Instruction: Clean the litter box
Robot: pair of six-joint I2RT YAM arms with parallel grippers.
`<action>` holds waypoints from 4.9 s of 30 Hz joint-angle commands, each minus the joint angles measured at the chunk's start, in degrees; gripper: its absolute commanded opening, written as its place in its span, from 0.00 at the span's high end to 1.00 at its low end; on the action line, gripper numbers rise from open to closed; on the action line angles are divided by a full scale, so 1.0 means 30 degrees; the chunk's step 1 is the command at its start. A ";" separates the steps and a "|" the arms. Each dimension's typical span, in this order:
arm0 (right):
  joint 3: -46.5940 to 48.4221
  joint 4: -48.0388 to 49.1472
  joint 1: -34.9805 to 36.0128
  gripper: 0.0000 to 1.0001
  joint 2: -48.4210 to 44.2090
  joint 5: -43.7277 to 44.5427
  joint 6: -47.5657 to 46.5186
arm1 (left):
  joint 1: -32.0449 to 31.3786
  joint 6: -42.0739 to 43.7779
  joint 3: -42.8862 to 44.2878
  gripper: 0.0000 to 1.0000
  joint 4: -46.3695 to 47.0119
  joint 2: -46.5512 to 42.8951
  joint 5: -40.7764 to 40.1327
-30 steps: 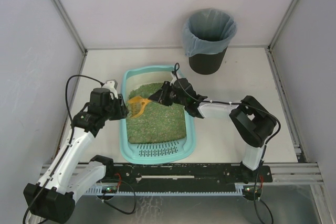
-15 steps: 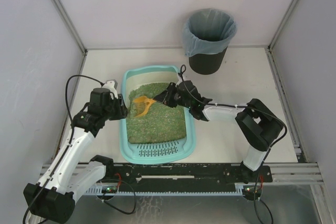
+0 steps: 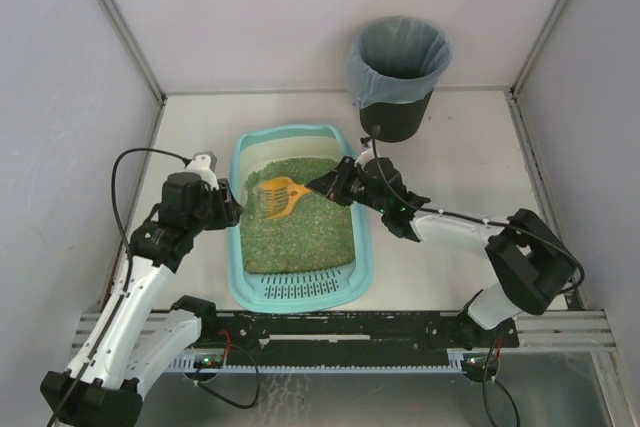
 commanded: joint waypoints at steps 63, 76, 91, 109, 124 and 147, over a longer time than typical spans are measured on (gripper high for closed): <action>0.3749 -0.5858 -1.0022 1.00 -0.8523 -0.0607 0.0376 | -0.0047 0.0214 -0.0222 0.41 0.0426 -0.0348 -0.0105; 1.2775 -1.0274 -1.0618 1.00 -0.2801 0.7481 -1.3076 | -0.0051 0.0241 -0.0217 0.41 0.0414 -0.0204 0.0018; 1.2441 -0.5727 -0.6814 1.00 -0.4097 0.9345 -2.1969 | -0.0054 0.0278 -0.0210 0.41 0.0397 0.0058 0.0182; 0.9123 -1.4440 -0.0716 1.00 -0.6777 -0.3499 -1.9162 | -0.0029 0.0104 -0.0163 0.48 0.0338 -0.1337 -0.1192; 1.5337 -2.3784 0.2643 1.00 0.1300 -0.7935 -2.5299 | 0.0172 -0.0030 -0.0161 0.48 0.0280 -0.1692 -0.1658; 2.2164 -2.8638 0.4783 1.00 1.0275 -1.1666 -2.8299 | 0.0180 0.0050 -0.0168 0.49 0.0280 -0.1389 -0.1424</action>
